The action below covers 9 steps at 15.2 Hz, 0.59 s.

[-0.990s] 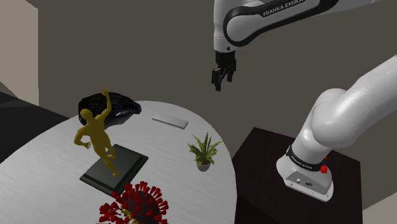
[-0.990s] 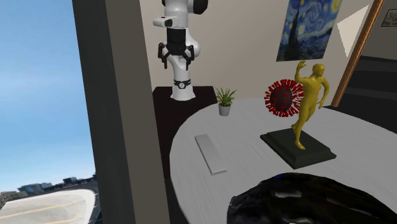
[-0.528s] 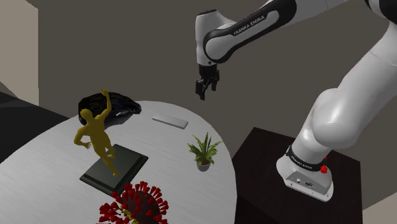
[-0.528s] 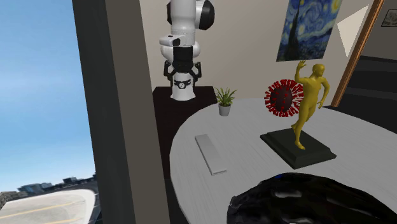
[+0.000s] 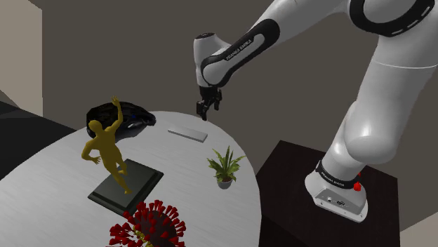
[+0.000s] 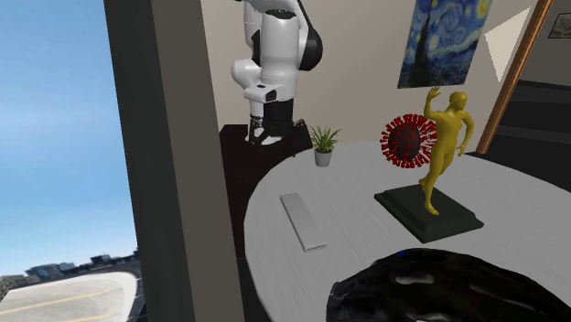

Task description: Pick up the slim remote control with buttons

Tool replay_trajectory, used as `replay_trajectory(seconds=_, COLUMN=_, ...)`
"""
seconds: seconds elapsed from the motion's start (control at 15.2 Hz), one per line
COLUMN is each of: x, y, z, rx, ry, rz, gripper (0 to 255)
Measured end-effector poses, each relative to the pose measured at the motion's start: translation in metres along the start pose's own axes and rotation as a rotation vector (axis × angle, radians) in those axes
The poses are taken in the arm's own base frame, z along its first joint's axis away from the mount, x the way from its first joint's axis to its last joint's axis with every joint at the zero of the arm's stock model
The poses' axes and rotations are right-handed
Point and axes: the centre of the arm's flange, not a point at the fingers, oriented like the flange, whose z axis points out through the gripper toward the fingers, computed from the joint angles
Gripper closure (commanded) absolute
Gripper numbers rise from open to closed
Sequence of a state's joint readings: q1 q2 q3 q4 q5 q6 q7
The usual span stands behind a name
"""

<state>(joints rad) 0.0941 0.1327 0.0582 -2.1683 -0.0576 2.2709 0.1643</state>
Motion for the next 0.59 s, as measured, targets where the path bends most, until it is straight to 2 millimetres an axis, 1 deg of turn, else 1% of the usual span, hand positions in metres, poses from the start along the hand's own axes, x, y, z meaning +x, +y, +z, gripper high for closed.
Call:
replay_trajectory(seconds=0.13, x=0.016, y=-0.007, z=0.016, rx=0.003, ry=0.004, rz=-0.009, gripper=0)
replay_trajectory(seconds=0.33, x=0.044, y=-0.024, z=0.040, rx=0.009, ry=0.011, rz=-0.022, gripper=0)
replay_trajectory(seconds=0.46, x=0.061, y=-0.031, z=0.053, rx=0.012, ry=0.016, rz=-0.032, gripper=0)
replay_trajectory(seconds=0.53, x=0.072, y=-0.036, z=0.062, rx=0.013, ry=0.019, rz=-0.036, gripper=0)
replay_trajectory(seconds=0.59, x=0.081, y=-0.044, z=0.069, rx=0.015, ry=0.020, rz=-0.040, gripper=0)
